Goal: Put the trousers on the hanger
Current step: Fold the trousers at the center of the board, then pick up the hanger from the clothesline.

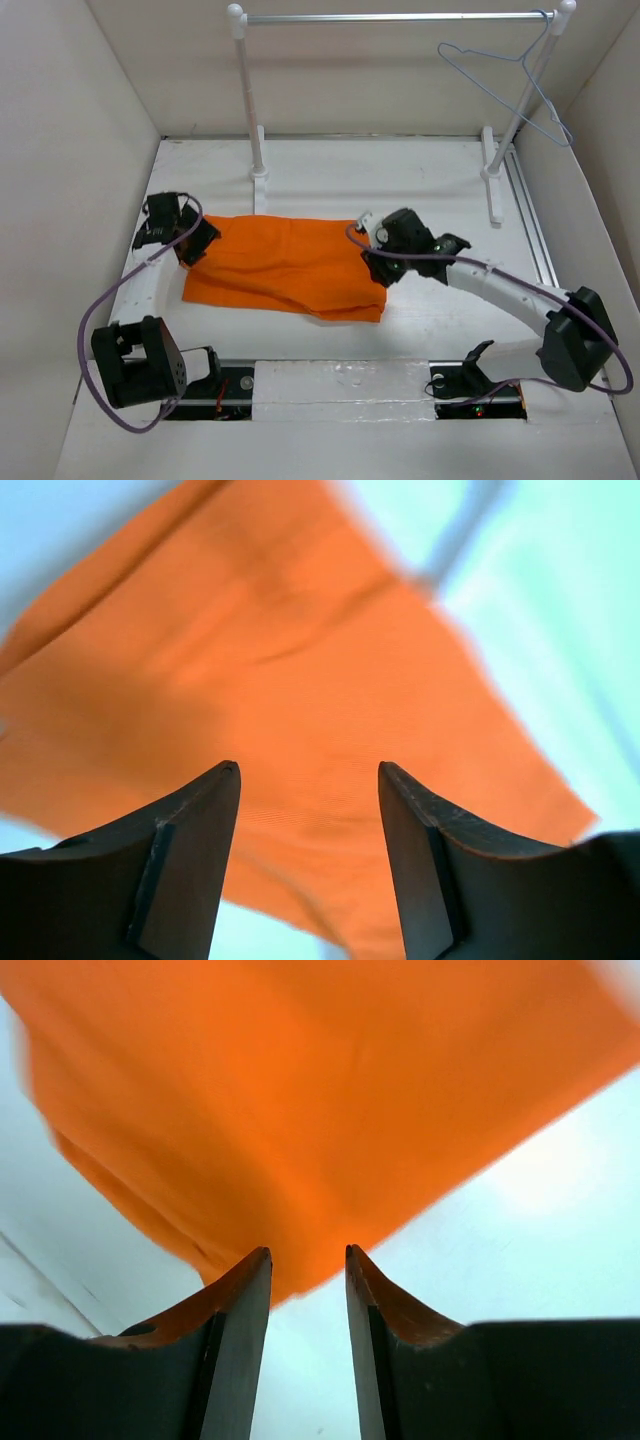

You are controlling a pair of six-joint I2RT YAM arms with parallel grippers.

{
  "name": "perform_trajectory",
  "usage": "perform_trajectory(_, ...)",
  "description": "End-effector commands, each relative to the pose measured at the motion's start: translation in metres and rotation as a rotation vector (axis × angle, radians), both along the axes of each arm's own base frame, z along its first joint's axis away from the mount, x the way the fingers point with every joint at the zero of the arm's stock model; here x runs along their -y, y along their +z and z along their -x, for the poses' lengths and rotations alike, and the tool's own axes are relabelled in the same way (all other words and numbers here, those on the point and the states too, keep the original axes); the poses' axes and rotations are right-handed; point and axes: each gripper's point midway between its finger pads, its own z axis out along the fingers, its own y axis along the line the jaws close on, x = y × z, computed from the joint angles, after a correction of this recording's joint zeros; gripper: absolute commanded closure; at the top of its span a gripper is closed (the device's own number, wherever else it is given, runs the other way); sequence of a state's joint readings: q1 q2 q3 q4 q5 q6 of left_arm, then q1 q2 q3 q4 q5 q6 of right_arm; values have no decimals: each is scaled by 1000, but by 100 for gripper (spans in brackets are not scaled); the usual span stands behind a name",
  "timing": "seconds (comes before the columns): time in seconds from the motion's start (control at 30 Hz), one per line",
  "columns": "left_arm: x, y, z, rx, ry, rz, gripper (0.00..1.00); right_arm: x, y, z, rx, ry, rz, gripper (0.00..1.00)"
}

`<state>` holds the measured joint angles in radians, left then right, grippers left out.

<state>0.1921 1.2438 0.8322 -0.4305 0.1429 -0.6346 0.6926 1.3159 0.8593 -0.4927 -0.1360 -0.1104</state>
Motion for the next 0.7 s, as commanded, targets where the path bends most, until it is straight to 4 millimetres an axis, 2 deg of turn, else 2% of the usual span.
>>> perform_trajectory(0.0,24,98,-44,289,-84,-53,47,-28,120,-36,229,83,-157,58)
perform_trajectory(0.03,30,113,-50,327,-102,-60,49,-30,169,-50,309,80,-200,59)
perform_trajectory(0.07,37,143,-62,395,-121,-75,50,-28,193,-58,360,81,-211,60)
perform_trajectory(0.1,46,159,-69,436,-149,-81,52,-24,213,-70,415,82,-203,64)
perform_trajectory(0.13,68,171,-73,468,-212,-78,62,-7,233,-89,469,31,-193,70)
perform_trajectory(0.17,81,184,-81,502,-264,-79,69,3,279,-104,581,4,-222,90)
perform_trajectory(0.2,95,192,-86,534,-304,-75,75,16,292,-121,626,-27,-205,99)
perform_trajectory(0.23,125,195,-84,551,-387,-57,87,52,314,-148,694,-126,-198,100)
perform_trajectory(0.27,144,194,-86,551,-443,-39,92,71,345,-161,772,-163,-218,100)
perform_trajectory(0.3,162,192,-86,554,-496,-33,97,89,358,-173,805,-192,-236,100)
perform_trajectory(0.33,180,190,-83,549,-545,-25,100,98,359,-190,800,-176,-270,100)
perform_trajectory(0.37,217,183,-75,540,-639,-17,100,142,370,-208,848,-250,-248,100)
perform_trajectory(0.4,233,177,-69,525,-683,-22,100,159,397,-211,911,-259,-256,100)
perform_trajectory(0.43,248,173,-64,521,-730,-33,100,172,389,-230,891,-248,-259,97)
perform_trajectory(0.47,276,159,-51,495,-803,-28,100,209,393,-238,912,-311,-225,90)
perform_trajectory(0.5,288,151,-45,488,-836,-26,100,229,414,-240,968,-338,-208,90)
perform_trajectory(0.57,307,130,-30,447,-906,-13,100,255,403,-255,940,-351,-211,55)
perform_trajectory(0.6,326,123,-12,446,-974,13,100,291,403,-258,952,-413,-185,44)
perform_trajectory(0.63,326,125,-10,451,-985,19,100,290,411,-255,971,-405,-186,40)
perform_trajectory(0.67,329,116,-1,437,-1008,19,100,301,406,-261,967,-423,-177,37)
